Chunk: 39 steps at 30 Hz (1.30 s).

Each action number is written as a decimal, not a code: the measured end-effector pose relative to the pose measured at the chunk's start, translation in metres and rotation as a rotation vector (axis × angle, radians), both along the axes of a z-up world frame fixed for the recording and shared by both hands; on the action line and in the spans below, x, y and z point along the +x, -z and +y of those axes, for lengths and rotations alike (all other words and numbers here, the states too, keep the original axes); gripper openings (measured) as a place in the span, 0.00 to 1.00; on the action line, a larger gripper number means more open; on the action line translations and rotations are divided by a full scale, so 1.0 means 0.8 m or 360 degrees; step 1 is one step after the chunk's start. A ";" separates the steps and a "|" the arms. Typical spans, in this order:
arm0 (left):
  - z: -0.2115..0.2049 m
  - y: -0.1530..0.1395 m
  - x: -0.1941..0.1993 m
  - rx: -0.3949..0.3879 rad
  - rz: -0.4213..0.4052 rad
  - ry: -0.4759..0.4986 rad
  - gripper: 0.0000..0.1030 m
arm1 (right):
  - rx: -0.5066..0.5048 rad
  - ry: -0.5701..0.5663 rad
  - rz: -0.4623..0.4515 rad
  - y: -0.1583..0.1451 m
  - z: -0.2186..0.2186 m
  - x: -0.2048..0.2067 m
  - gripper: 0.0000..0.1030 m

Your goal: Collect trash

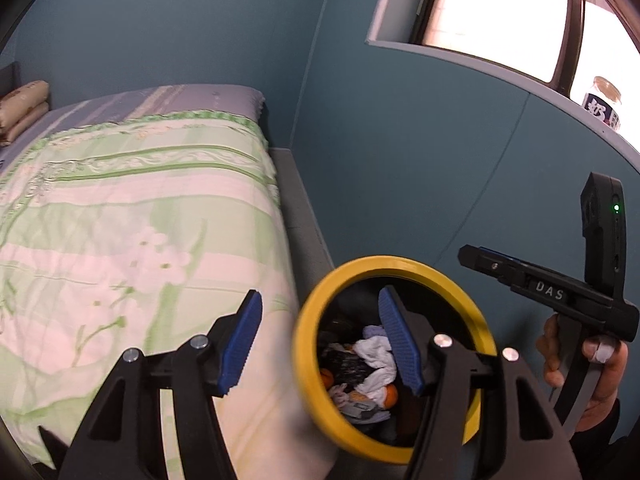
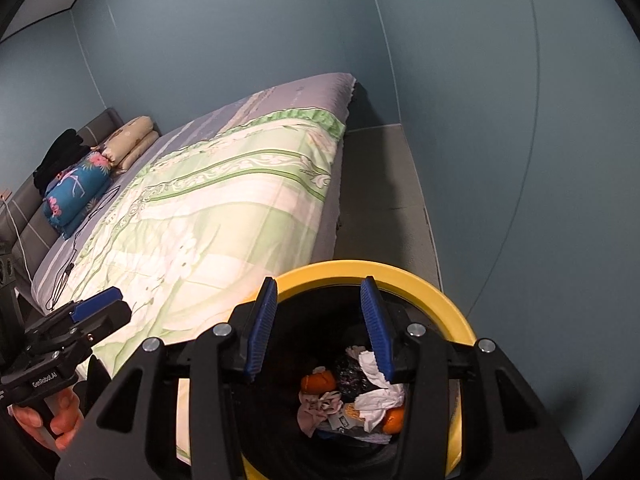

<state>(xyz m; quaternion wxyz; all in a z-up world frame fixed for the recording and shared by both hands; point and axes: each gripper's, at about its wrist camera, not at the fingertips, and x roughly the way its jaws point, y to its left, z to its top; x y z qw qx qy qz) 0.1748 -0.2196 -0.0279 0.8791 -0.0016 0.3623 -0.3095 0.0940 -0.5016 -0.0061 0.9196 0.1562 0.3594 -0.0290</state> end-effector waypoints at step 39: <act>0.310 -0.086 -0.157 -0.0076 -0.0649 -0.1121 0.92 | -0.0416 -0.0232 -0.0698 -0.076 0.277 -0.043 0.92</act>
